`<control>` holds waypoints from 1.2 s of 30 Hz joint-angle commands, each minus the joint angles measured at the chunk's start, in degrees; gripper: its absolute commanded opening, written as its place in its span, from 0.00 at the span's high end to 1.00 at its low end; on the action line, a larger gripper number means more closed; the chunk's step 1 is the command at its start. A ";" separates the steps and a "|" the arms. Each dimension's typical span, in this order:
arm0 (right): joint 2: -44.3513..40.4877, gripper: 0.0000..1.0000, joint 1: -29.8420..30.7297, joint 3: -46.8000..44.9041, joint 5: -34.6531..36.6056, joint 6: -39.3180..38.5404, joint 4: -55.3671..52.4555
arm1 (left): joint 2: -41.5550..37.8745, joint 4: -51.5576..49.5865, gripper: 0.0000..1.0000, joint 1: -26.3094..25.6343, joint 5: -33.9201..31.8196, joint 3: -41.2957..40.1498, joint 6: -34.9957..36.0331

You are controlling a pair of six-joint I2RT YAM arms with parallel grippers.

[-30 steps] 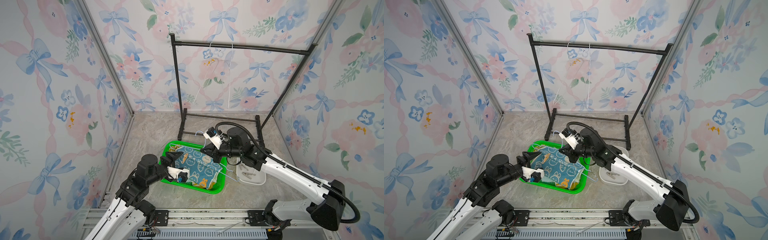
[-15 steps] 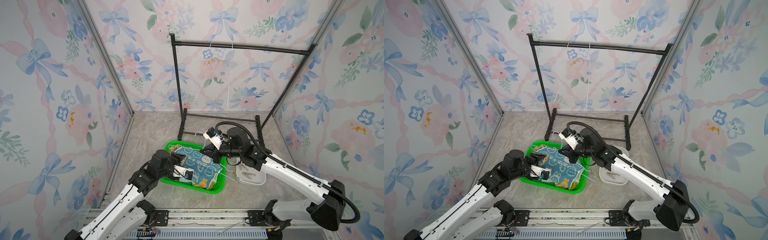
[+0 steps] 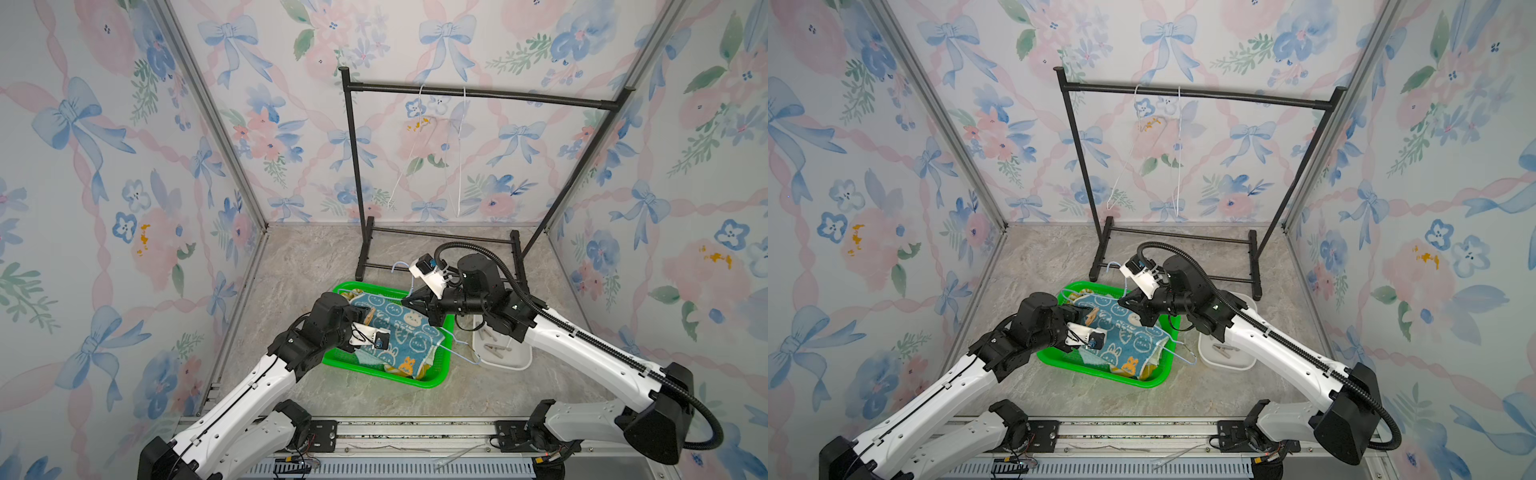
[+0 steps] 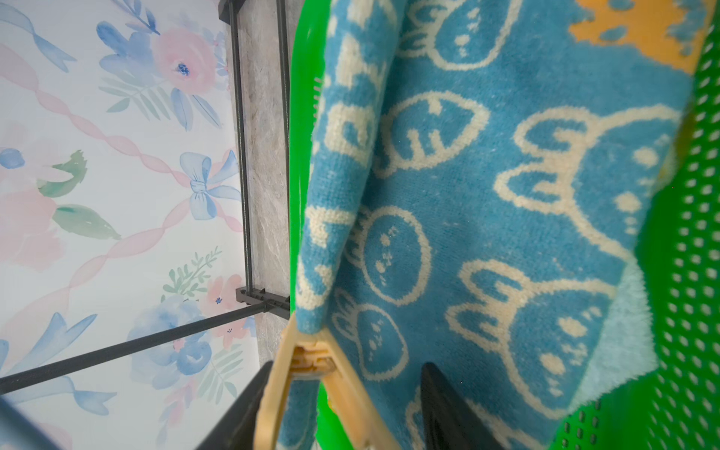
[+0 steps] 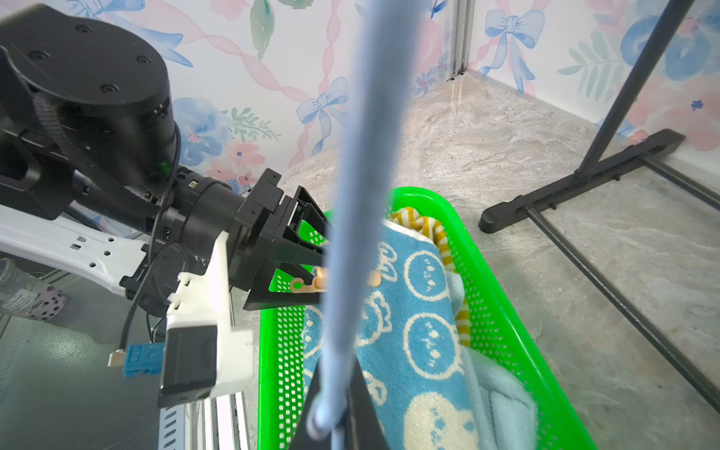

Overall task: Remove the clothespins securing towels to the hanger
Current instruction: Remove the clothespin from the hanger.

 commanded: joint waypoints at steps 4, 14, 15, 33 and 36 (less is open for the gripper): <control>-1.50 1.00 -0.77 -0.84 -1.75 0.93 0.71 | 0.60 0.70 0.59 -0.37 -0.41 1.74 0.06; -1.29 1.00 -1.24 -1.05 -1.71 1.77 0.80 | 1.10 1.00 0.82 -0.36 0.49 3.58 -0.09; -1.18 1.00 -1.36 -1.09 -1.73 1.85 0.85 | 1.07 0.95 0.84 -0.41 0.61 3.58 -0.12; 0.64 1.00 -2.53 -0.30 1.26 1.81 0.17 | -2.35 0.88 0.97 -0.36 4.36 3.15 -0.91; 1.16 1.00 -2.79 -0.17 1.31 1.66 0.31 | -3.25 0.88 1.00 -0.29 4.85 3.31 -1.72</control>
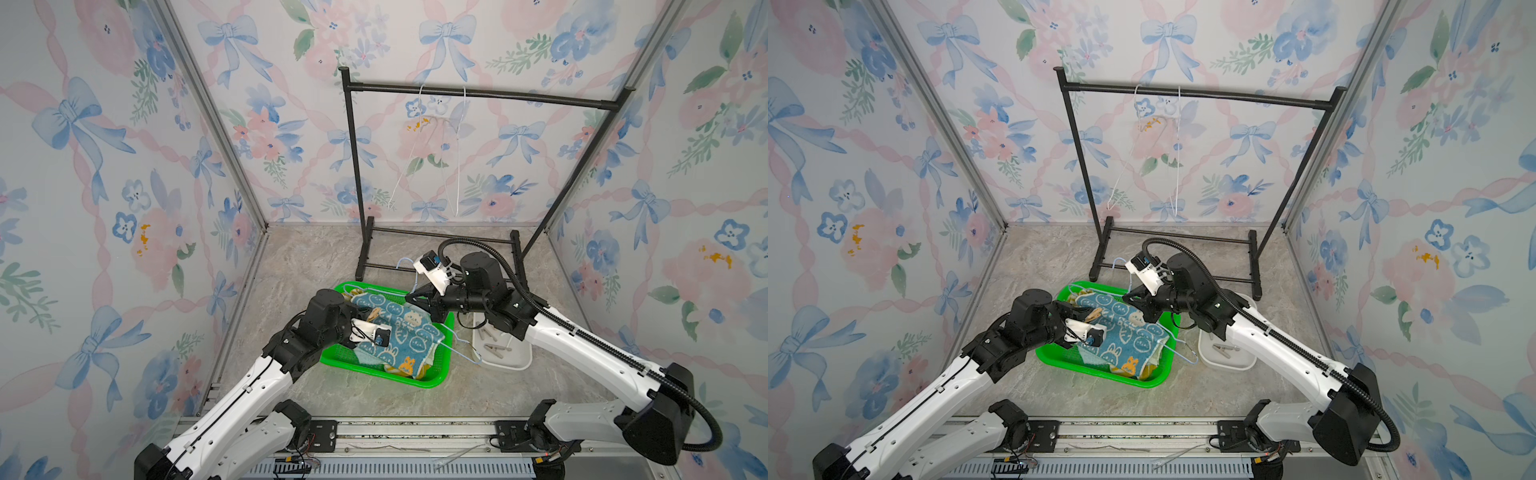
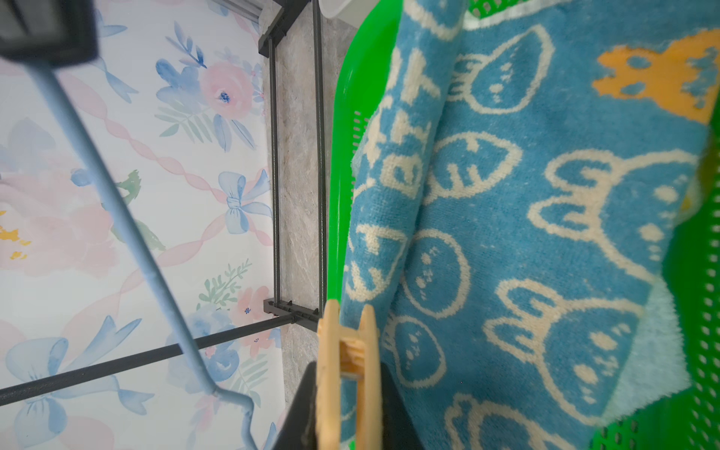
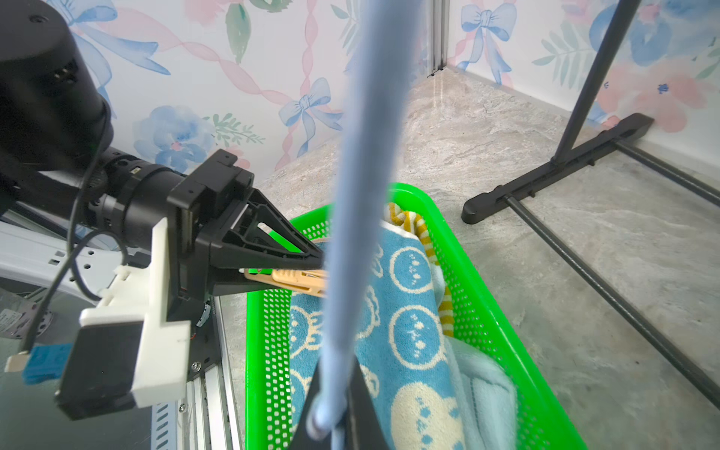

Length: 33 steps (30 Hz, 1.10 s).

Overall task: Remove the clothespins securing towels to the hanger
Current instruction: Remove the clothespin from the hanger, then place the hanger in the basket.

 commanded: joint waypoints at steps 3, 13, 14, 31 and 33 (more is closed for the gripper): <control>2.07 1.00 -0.63 0.30 -0.24 0.58 0.54 | -1.79 0.10 1.00 0.05 3.56 1.96 -3.58; 7.77 1.00 -0.68 -3.91 -5.22 7.82 9.74 | -3.37 5.63 1.00 1.90 9.87 2.61 -17.72; 8.38 1.00 -0.70 -4.03 -5.66 8.28 10.39 | -3.41 6.16 1.00 2.01 10.08 2.41 -18.92; 8.36 0.53 -3.38 -7.13 1.66 7.25 5.71 | -3.97 10.64 1.00 2.39 12.41 -1.86 -47.38; 6.78 0.46 -3.61 -6.91 4.16 5.52 3.03 | -4.11 10.69 1.00 2.41 12.33 -2.07 -50.33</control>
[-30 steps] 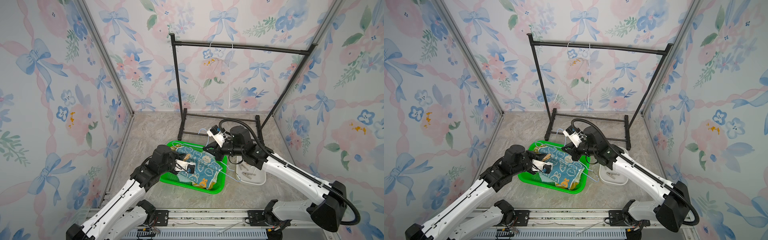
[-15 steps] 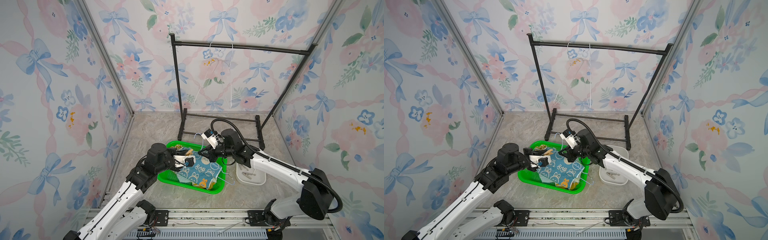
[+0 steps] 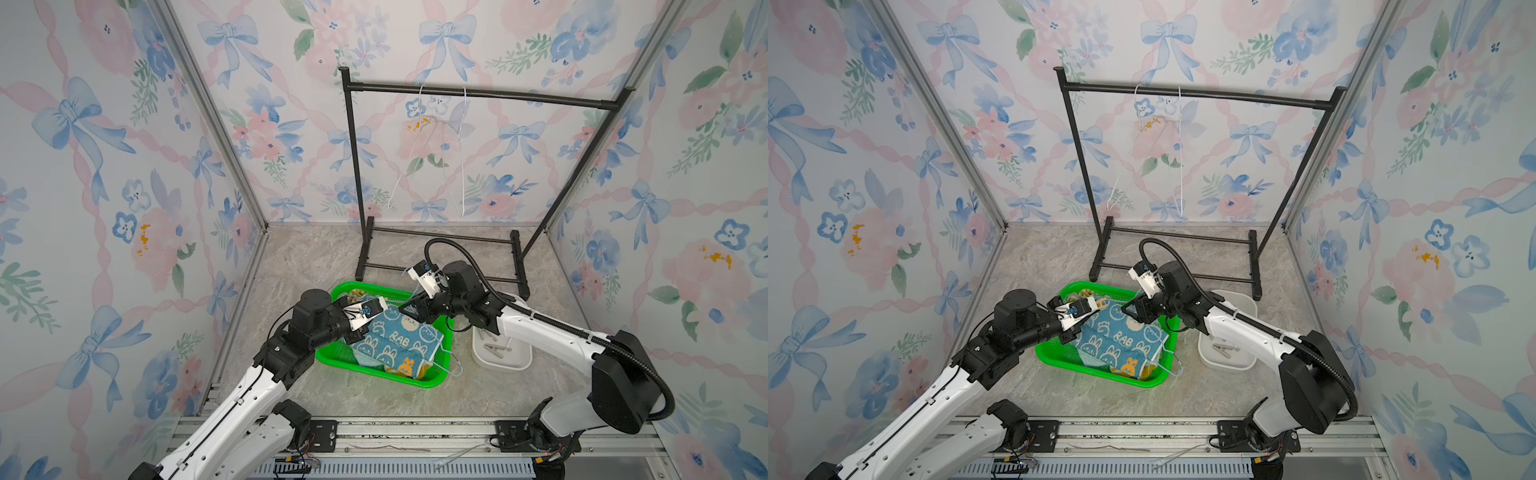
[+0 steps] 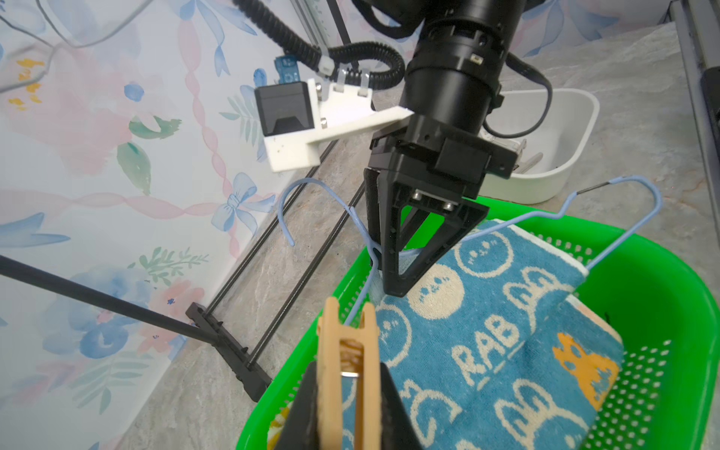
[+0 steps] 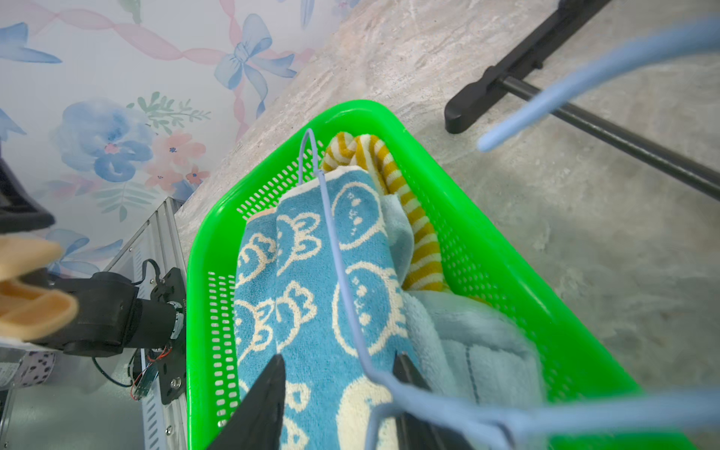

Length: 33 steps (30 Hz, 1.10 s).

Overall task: Remove the clothespins securing towels to the hanger
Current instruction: Place the hanger in the basket.

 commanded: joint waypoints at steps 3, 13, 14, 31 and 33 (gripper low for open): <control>-5.96 0.35 -0.54 0.13 8.47 -5.99 -8.52 | -0.53 1.21 1.00 0.31 1.76 -1.12 -11.76; -16.63 0.26 2.11 -2.75 19.07 -20.18 -11.43 | 2.16 1.24 1.00 0.22 4.19 0.61 -24.61; -18.17 0.26 2.97 -4.05 19.60 -22.84 -9.59 | 2.91 1.20 1.00 0.22 4.41 0.82 -26.29; -25.31 0.24 13.25 -17.58 27.69 -54.94 14.56 | 14.26 -2.49 1.00 0.40 11.60 10.28 -50.13; -23.88 0.24 13.25 -16.86 27.13 -57.00 15.70 | 15.09 -2.67 1.00 0.40 13.25 10.57 -51.95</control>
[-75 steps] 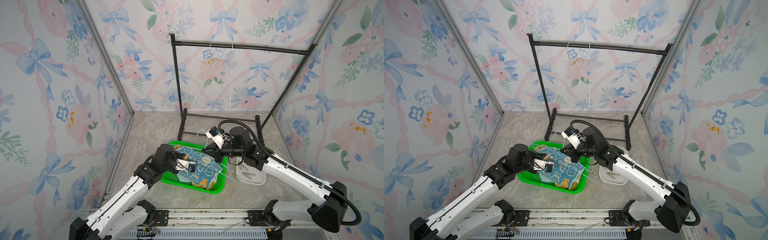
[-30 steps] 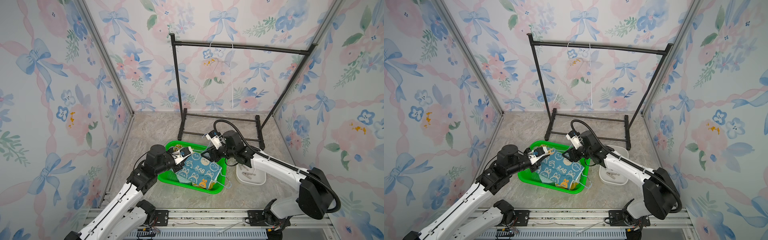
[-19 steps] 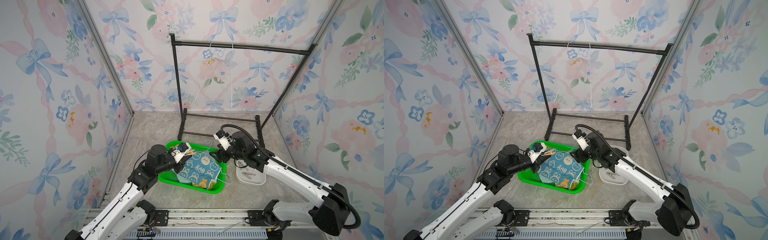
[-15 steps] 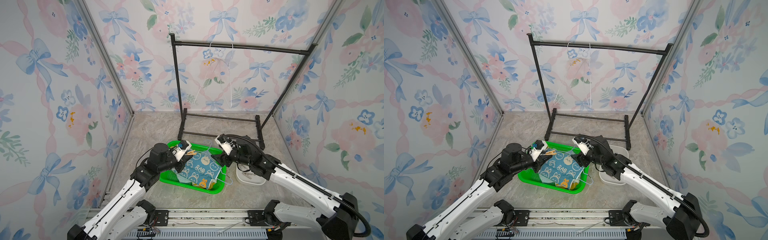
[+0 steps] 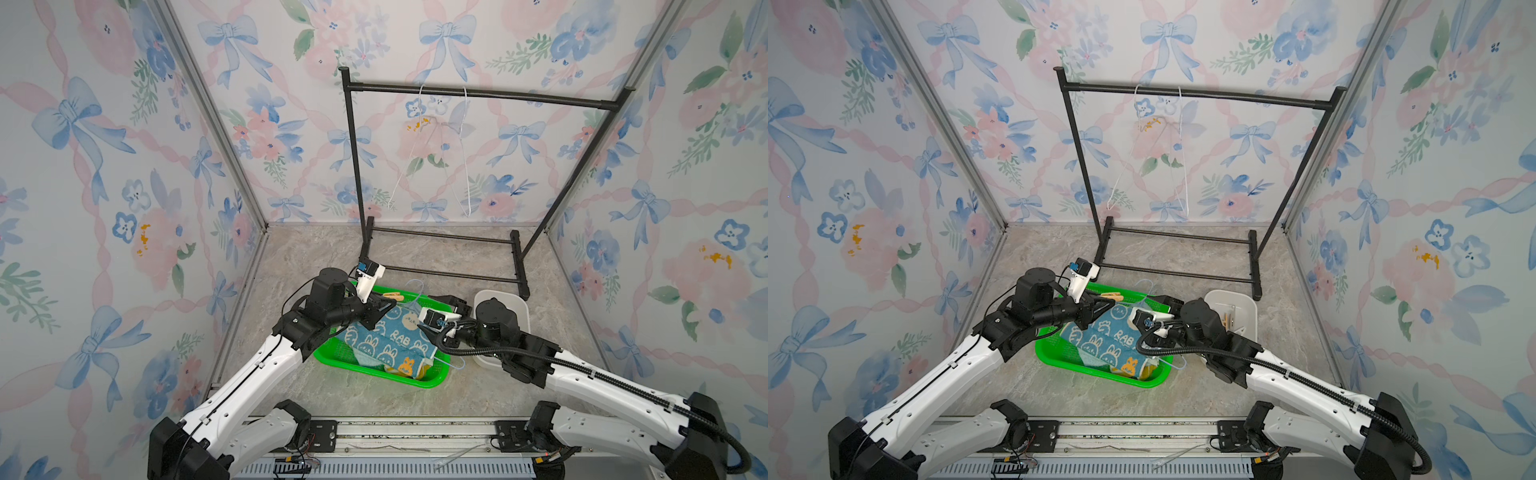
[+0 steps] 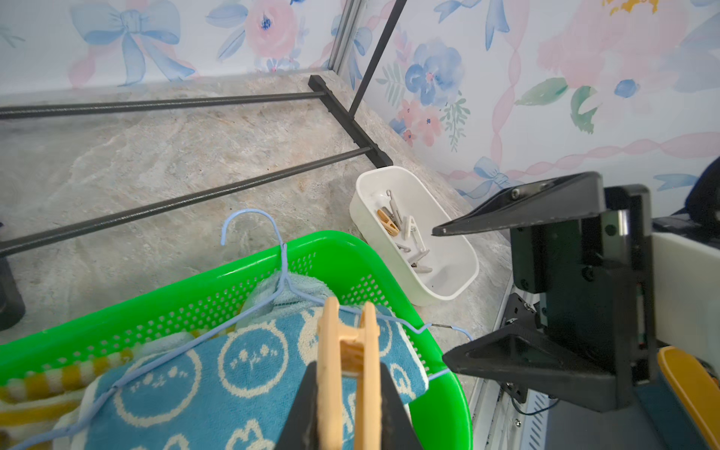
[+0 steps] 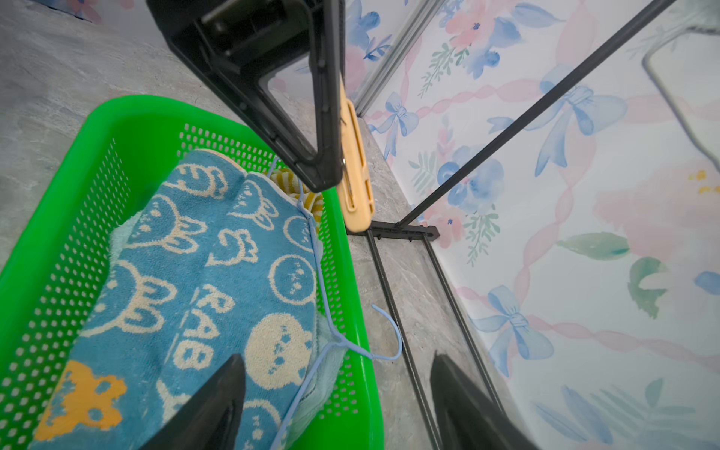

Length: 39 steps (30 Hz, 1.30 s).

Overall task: Remove the clothespins securing towels to the hanger
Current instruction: Place the clothespin in the storage box.

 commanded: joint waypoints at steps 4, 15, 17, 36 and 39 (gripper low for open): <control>4.90 0.25 0.62 2.71 -1.17 -8.96 5.89 | 2.10 -1.73 1.00 0.48 6.45 2.10 -7.68; 12.74 0.44 0.95 6.66 -2.62 -10.15 9.13 | 2.71 -1.73 1.00 0.57 8.10 1.83 -8.87; 13.47 0.48 1.01 7.00 -2.48 -9.97 9.90 | 2.72 -1.71 1.00 0.57 8.26 1.83 -8.77; 14.17 0.88 1.85 6.60 -1.07 -6.63 11.47 | 3.49 -1.73 0.84 0.62 8.56 2.61 -9.10; 13.69 0.93 1.93 6.75 -0.33 -5.96 10.46 | 3.12 -1.71 0.75 0.57 7.74 2.87 -8.31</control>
